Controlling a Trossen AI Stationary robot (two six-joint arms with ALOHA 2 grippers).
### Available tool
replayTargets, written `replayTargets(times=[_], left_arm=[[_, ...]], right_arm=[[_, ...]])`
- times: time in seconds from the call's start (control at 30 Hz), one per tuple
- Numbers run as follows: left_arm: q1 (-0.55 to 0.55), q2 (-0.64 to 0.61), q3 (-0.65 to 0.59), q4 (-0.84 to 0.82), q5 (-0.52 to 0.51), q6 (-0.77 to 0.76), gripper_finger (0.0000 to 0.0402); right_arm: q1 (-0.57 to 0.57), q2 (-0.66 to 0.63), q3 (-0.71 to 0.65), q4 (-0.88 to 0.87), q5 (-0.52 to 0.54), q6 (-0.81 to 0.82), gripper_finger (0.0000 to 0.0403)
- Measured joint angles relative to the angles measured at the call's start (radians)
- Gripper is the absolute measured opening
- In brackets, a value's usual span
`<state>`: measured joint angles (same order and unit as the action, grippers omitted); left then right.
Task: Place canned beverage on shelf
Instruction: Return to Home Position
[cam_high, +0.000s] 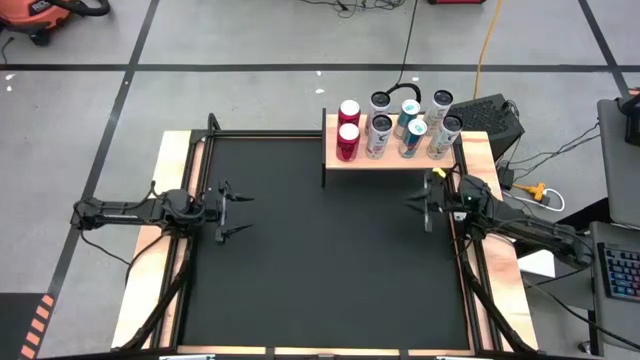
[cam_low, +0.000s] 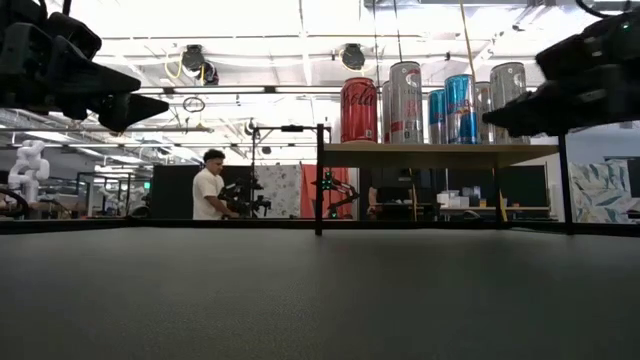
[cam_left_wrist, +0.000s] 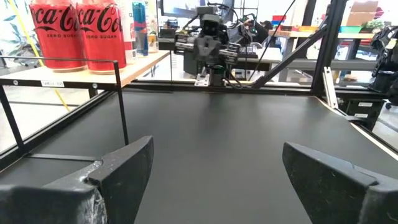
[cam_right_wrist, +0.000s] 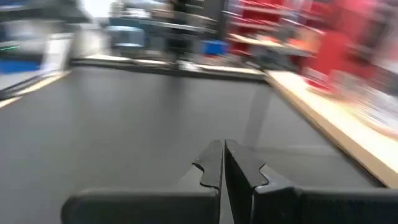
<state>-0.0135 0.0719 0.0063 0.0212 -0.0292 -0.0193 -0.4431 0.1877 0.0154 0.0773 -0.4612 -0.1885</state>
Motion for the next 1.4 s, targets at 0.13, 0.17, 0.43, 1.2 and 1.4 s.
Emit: replayTargets(times=[0.13,0.17,0.43,1.2,1.4], left_arm=[[0.000,0.000,0.000,0.000,0.000,0.000,0.0361],[0.000,0.000,0.000,0.000,0.000,0.000,0.0361],[0.000,0.000,0.000,0.000,-0.001,0.000,0.0361],[0.000,0.000,-0.001,0.000,-0.002,0.000,0.0361],[0.000,0.000,-0.001,0.000,-0.002,0.000,0.0361]], right_arm=[[0.000,0.001,0.000,-0.012,0.247,0.105,0.0000],[0.000,0.001,0.000,-0.015,0.296,0.109,0.0000],[0.000,0.000,0.000,0.008,0.383,0.082,0.0000],[0.000,-0.030,0.000,0.015,0.356,0.045,0.0000],[0.000,-0.030,0.000,0.015,0.356,0.045,0.0000]])
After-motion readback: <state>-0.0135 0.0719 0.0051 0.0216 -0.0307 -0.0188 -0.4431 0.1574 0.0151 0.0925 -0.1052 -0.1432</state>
